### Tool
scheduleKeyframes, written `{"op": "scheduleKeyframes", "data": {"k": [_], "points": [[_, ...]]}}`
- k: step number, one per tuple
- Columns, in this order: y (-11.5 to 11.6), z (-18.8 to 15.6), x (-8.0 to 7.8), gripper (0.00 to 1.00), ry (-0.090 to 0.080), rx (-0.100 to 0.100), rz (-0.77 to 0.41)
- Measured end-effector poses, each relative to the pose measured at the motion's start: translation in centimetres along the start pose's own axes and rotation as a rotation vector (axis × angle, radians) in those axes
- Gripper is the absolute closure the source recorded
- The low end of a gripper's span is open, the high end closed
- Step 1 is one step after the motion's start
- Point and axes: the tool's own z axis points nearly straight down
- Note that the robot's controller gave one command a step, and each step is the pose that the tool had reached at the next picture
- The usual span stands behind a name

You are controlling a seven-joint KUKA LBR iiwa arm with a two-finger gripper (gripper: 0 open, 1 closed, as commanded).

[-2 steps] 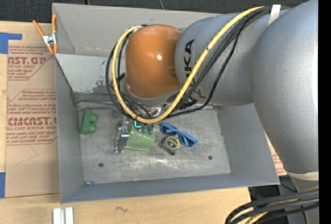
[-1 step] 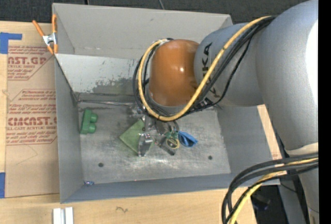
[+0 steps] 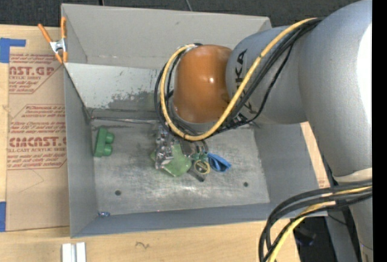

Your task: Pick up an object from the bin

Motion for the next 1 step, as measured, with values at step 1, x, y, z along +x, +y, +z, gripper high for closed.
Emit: {"op": "scheduleKeyframes", "data": {"k": [1], "points": [[1.47,-8.05,-4.44,1.00,-0.010,-0.001,0.073]]}}
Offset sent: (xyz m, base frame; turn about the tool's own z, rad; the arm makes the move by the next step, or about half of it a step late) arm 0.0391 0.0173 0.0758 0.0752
